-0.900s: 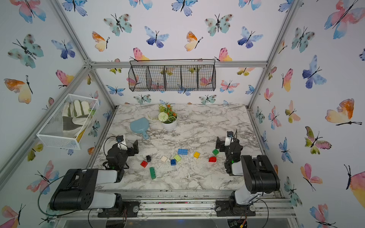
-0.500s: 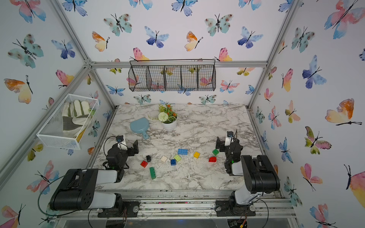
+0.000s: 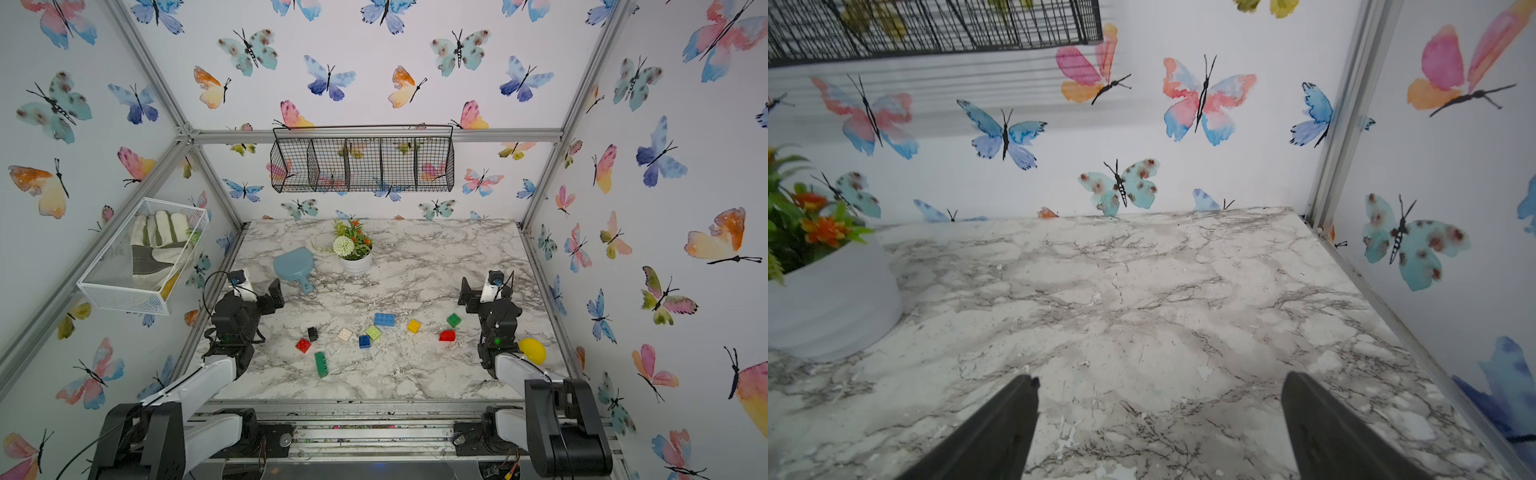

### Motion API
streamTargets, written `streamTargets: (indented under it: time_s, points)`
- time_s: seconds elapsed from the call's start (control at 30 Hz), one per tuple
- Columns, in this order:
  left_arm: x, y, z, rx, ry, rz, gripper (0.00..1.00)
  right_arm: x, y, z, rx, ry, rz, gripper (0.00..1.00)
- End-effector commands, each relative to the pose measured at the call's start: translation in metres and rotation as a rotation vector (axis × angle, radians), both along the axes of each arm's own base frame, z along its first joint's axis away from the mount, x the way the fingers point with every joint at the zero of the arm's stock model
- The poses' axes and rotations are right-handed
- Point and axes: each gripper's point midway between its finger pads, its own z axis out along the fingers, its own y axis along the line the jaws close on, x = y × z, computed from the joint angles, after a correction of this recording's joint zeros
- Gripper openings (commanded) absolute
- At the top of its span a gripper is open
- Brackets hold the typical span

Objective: Assemble the number 1 with lego
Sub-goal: Pick up the lego brick from the center of the board.

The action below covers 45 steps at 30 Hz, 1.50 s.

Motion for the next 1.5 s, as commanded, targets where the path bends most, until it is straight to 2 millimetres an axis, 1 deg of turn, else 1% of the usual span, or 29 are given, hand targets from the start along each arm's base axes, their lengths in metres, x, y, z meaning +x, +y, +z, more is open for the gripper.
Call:
streamTargets:
  time_s: [0.0,0.07,0.13,0.2,0.27,0.37,0.47,0.57,0.63,0.73,0.87,1.07,1.17,1.27,1.33,1.37,1.43,1.47]
  points:
    - [-0.019,-0.002,-0.03,-0.182,0.257,0.05,0.98,-0.003,0.001,-0.014,0.221,0.193,-0.036,0.94]
    - [-0.031,-0.019,-0.037,-0.304,0.363,0.012,0.99,-0.006,0.014,-0.018,0.326,0.311,0.002,0.94]
    - [-0.047,-0.038,-0.044,-0.362,0.449,-0.017,0.99,-0.012,0.026,-0.023,0.395,0.406,0.041,0.93]
    - [-0.066,-0.059,-0.05,-0.378,0.517,-0.043,0.99,-0.02,0.034,-0.028,0.441,0.481,0.064,0.92]
    - [-0.09,-0.083,-0.057,-0.385,0.585,-0.076,0.99,-0.028,0.042,-0.03,0.465,0.536,0.097,0.9]
    - [-0.125,-0.11,-0.075,-0.399,0.687,-0.094,1.0,-0.041,0.053,-0.033,0.476,0.613,0.143,0.88]
    - [-0.154,-0.126,-0.096,-0.397,0.763,-0.091,0.97,-0.053,0.06,-0.035,0.477,0.674,0.172,0.87]
    - [-0.171,-0.137,-0.115,-0.374,0.816,-0.089,0.95,-0.061,0.065,-0.035,0.465,0.707,0.187,0.87]
    - [-0.178,-0.141,-0.127,-0.354,0.866,-0.082,0.92,-0.064,0.066,-0.034,0.455,0.716,0.19,0.87]
    - [-0.179,-0.147,-0.138,-0.33,0.914,-0.06,0.83,-0.064,0.062,-0.034,0.432,0.707,0.168,0.86]
    - [-0.174,-0.154,-0.144,-0.289,0.95,-0.054,0.71,-0.063,0.056,-0.032,0.407,0.704,0.14,0.86]
    - [-0.166,-0.165,-0.157,-0.264,0.972,-0.076,0.63,-0.065,0.053,-0.032,0.385,0.692,0.131,0.85]
    - [-0.163,-0.166,-0.162,-0.238,0.983,-0.066,0.59,-0.064,0.054,-0.032,0.376,0.697,0.138,0.85]
    - [-0.159,-0.168,-0.165,-0.224,0.984,-0.071,0.51,-0.062,0.06,-0.032,0.38,0.705,0.177,0.82]
    - [-0.158,-0.17,-0.167,-0.214,0.99,-0.073,0.44,-0.062,0.07,-0.031,0.392,0.719,0.229,0.8]
    - [-0.157,-0.17,-0.168,-0.211,0.992,-0.072,0.4,-0.063,0.075,-0.031,0.397,0.725,0.255,0.78]
    - [-0.157,-0.171,-0.168,-0.214,0.991,-0.074,0.32,-0.066,0.091,-0.031,0.398,0.744,0.325,0.75]
    - [-0.156,-0.171,-0.166,-0.217,0.984,-0.075,0.31,-0.068,0.1,-0.031,0.39,0.755,0.356,0.74]
